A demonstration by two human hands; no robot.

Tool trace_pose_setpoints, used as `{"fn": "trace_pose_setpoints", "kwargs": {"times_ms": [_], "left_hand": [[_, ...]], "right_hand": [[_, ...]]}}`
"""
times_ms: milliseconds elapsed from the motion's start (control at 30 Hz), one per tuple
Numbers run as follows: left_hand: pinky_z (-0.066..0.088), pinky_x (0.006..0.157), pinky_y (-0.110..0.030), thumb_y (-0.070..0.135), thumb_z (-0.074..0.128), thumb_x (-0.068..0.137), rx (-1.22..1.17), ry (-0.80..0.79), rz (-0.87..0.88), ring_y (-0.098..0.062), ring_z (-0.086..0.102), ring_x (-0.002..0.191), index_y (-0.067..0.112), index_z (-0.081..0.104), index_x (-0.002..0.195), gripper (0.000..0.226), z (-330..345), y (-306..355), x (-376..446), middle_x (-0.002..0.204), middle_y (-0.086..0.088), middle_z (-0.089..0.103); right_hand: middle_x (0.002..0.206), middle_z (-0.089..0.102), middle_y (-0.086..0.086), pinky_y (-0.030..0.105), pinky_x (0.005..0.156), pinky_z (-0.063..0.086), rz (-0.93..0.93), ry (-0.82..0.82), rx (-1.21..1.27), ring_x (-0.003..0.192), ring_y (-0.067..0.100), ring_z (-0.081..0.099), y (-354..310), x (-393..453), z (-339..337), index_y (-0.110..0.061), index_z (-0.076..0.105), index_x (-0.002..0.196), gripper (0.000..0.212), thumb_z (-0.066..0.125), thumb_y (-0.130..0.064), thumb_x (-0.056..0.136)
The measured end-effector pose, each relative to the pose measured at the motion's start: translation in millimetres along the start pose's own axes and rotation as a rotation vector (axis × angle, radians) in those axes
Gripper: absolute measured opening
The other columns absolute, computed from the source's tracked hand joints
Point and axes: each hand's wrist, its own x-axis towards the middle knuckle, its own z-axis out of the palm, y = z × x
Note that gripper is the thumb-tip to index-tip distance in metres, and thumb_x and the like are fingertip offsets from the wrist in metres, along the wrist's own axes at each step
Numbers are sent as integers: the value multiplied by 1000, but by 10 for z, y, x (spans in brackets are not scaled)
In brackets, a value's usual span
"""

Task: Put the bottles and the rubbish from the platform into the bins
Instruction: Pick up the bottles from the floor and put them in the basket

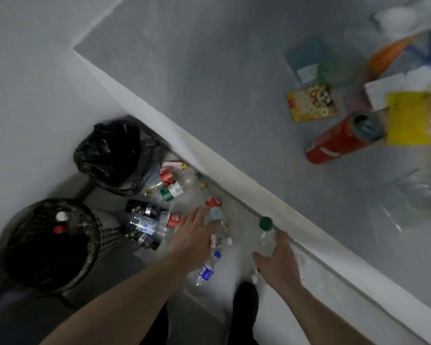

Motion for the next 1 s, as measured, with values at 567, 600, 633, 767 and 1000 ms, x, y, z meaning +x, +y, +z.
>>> {"fn": "trace_pose_setpoints", "kwargs": {"times_ms": [567, 600, 633, 767, 1000], "left_hand": [[41, 106, -34, 41, 56, 99, -601, 379, -587, -19, 42, 117, 38, 27, 153, 60, -925, -50, -2032, 130, 3, 37], [44, 103, -36, 37, 57, 99, -654, 444, -631, -20, 47, 116, 31, 41, 146, 49, -905, -159, -2134, 128, 3, 42], [47, 99, -37, 33, 58, 99, -699, 505, -673, -21, 53, 112, 26, 51, 136, 39, -878, -280, -2231, 124, 3, 45], [43, 83, -28, 30, 64, 96, -796, 609, -839, -15, 58, 95, 23, 62, 116, 21, -797, -765, -2569, 116, 7, 47], [41, 75, -27, 34, 65, 92, -846, 576, -987, -7, 54, 84, 26, 60, 106, 17, -775, -1532, -3001, 110, 12, 47]], "right_hand": [[123, 59, -7, 38, 90, 53, -457, -273, -211, 111, 17, 61, -1515, -1310, -492, -31, 39, 128, 64, 76, -48, 79], [124, 59, -7, 37, 91, 52, -487, -287, -233, 112, 17, 61, -1616, -1371, -401, -31, 38, 130, 64, 76, -48, 80], [125, 58, -9, 35, 91, 52, -516, -290, -256, 113, 16, 60, -1714, -1423, -296, -30, 38, 133, 67, 76, -48, 81], [127, 58, -15, 33, 95, 50, -622, -273, -285, 113, 11, 60, -2018, -1560, 199, -30, 39, 141, 77, 77, -53, 78], [108, 57, -14, 30, 82, 51, -687, -284, -398, 100, 11, 59, -2487, -1608, 898, -32, 59, 108, 45, 66, -61, 75]]}}
